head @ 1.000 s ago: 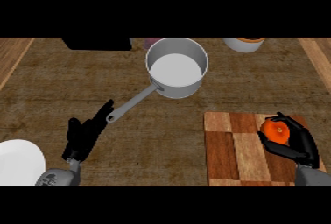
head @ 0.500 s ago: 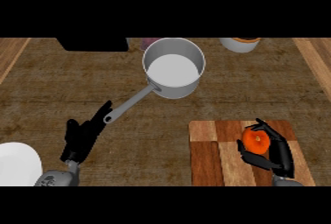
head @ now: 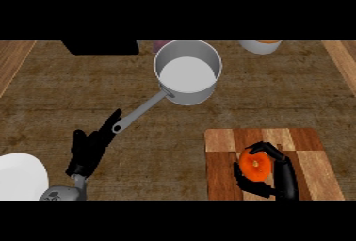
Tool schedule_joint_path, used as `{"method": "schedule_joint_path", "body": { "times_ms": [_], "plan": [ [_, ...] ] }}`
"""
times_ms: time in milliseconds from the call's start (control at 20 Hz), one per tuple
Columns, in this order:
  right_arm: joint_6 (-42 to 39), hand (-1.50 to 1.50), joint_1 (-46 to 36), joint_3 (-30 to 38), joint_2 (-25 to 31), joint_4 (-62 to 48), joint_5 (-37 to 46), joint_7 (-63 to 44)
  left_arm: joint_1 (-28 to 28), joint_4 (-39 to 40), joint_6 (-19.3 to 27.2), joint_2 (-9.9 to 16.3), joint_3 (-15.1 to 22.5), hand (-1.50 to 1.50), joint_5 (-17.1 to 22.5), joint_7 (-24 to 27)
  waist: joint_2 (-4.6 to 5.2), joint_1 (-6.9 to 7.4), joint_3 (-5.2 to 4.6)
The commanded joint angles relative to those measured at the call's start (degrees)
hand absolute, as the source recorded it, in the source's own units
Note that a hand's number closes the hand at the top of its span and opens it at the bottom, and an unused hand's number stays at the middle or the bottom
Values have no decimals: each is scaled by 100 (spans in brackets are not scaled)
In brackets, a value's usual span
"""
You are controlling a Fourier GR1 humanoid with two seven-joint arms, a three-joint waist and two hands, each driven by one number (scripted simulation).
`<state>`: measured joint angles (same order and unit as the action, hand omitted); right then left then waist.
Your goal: Pick the squash from the cutting board and place it in the pot
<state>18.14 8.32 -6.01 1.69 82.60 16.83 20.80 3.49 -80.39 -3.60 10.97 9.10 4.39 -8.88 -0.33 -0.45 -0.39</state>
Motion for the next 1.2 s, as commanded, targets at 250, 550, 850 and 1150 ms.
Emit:
{"method": "schedule_joint_path", "body": {
  "times_ms": [250, 550, 850, 1150],
  "plan": [
    [426, 150, 408, -938, 208, 2417, 1996, -2200, 103, 51, -151, 22, -146, 0, 8, -48, 15, 14, 28],
    [-126, 150, -672, -1244, -98, 2776, 3481, -3977, 31, -342, -70, -134, -54, 0, -46, -324, 18, 77, 34],
    [-1298, 150, -2941, -1135, -165, 2402, 3814, -5765, 245, 71, -235, -5, -218, 0, -107, -120, 33, 118, 31],
    [-1190, 150, -4324, -1503, -168, 635, 3703, -6565, 346, 560, -259, -118, -312, 0, -189, 284, 57, 141, 32]
  ]
}}
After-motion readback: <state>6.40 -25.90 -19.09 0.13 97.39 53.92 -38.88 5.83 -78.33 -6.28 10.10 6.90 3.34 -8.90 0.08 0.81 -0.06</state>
